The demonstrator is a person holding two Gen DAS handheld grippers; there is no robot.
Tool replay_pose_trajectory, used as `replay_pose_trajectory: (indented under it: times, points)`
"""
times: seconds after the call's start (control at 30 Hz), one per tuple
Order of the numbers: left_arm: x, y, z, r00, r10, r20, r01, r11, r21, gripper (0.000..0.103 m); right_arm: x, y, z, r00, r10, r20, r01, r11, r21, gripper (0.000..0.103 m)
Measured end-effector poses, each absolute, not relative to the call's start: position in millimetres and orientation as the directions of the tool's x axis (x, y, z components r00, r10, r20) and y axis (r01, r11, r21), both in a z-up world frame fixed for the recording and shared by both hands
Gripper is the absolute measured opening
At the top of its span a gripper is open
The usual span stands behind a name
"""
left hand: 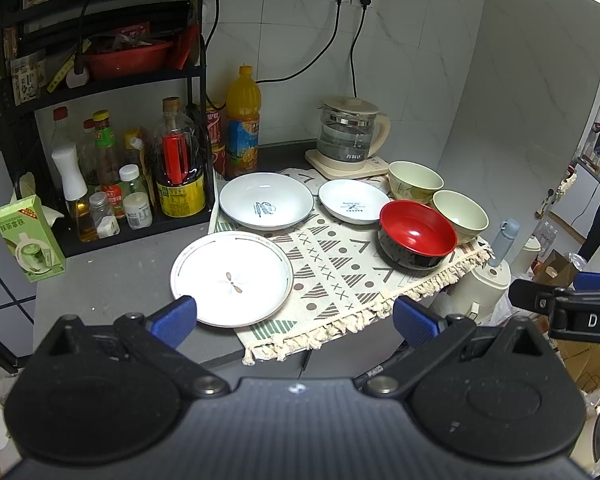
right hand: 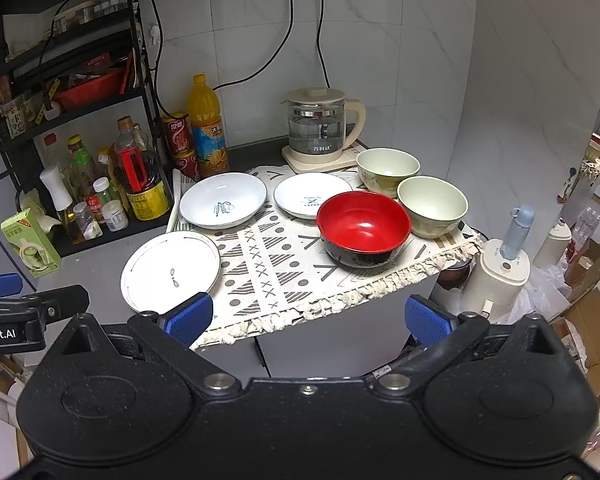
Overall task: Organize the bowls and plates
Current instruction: 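Move both grippers toward the bowls on the patterned mat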
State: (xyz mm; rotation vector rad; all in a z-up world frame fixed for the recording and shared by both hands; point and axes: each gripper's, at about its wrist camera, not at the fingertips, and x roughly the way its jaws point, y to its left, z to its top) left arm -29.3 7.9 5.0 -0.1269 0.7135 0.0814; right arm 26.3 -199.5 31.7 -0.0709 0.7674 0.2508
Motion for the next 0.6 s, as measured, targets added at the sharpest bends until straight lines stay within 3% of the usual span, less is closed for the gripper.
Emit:
replay_pose_trajectory:
  times: [0.6]
  points:
    - [1, -30, 4, 0.752, 0.069, -0.656, -0.162, 0.983, -0.083, 0.103, 63, -238, 26, 0.681, 0.227, -0.696, -0.286, 0.958, 0.033, 0.103]
